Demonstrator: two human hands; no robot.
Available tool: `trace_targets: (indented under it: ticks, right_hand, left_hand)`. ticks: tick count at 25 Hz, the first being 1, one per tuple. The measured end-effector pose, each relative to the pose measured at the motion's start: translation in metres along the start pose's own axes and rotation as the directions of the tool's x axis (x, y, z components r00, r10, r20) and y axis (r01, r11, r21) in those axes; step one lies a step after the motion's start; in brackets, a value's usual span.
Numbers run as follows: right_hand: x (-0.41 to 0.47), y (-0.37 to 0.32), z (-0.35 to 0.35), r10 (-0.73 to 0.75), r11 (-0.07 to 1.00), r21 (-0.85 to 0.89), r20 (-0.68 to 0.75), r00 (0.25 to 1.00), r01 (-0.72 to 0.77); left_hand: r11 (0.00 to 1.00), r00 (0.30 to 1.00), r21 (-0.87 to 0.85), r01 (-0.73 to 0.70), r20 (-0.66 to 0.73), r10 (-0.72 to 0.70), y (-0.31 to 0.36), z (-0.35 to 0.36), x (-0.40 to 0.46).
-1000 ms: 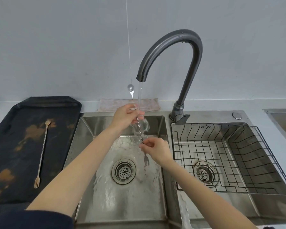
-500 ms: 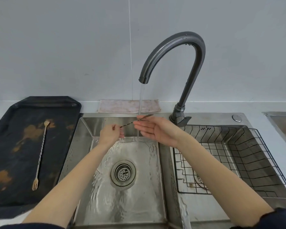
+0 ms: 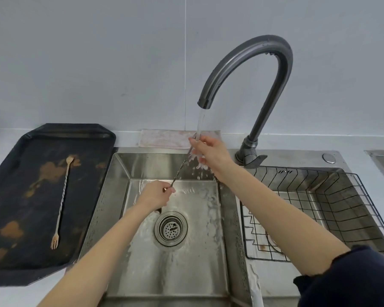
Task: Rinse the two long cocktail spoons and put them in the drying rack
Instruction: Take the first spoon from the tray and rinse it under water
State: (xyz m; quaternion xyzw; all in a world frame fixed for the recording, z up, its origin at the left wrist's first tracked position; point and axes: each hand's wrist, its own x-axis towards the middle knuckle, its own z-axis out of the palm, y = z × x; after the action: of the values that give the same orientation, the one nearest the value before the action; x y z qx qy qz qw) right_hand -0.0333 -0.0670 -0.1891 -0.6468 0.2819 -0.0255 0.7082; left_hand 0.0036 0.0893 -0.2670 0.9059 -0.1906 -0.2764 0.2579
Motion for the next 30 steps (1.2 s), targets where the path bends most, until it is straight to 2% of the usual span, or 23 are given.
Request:
trace_targets:
  ticks: [6,10,15,19,22,26,30]
  right_hand:
    - [0.000,-0.016,-0.003,-0.163,0.983,-0.093,-0.021,0.986,0.160]
    - [-0.002,-0.010,-0.006,-0.185,0.976,-0.114,0.008,0.983,0.185]
    - [-0.007,-0.022,-0.013,-0.267,0.954,-0.146,-0.023,0.964,0.261]
    - [-0.012,-0.032,-0.018,-0.352,0.912,-0.244,-0.045,0.935,0.331]
    - [-0.016,-0.034,-0.018,-0.389,0.886,-0.290,-0.039,0.920,0.362]
    - [-0.017,-0.021,-0.024,-0.399,0.859,-0.377,-0.070,0.914,0.346]
    - [-0.020,0.010,-0.032,-0.355,0.850,-0.451,-0.111,0.928,0.272]
  left_hand:
    - [0.992,0.995,0.084,-0.096,0.022,0.095,0.012,0.008,-0.005]
    - [0.997,0.997,-0.002,-0.075,0.036,0.075,0.023,0.005,-0.002]
    - [0.987,0.984,-0.064,-0.146,-0.116,0.138,0.053,-0.006,-0.002]
    - [0.938,0.946,-0.266,-0.224,-0.289,0.144,0.089,-0.014,0.000]
    - [0.941,0.939,-0.227,-0.250,-0.295,0.178,0.102,-0.020,0.002]
    - [0.892,0.939,-0.349,-0.286,-0.286,0.189,0.102,-0.029,0.009]
    - [0.856,0.929,-0.388,-0.341,-0.279,0.243,0.106,-0.036,0.009]
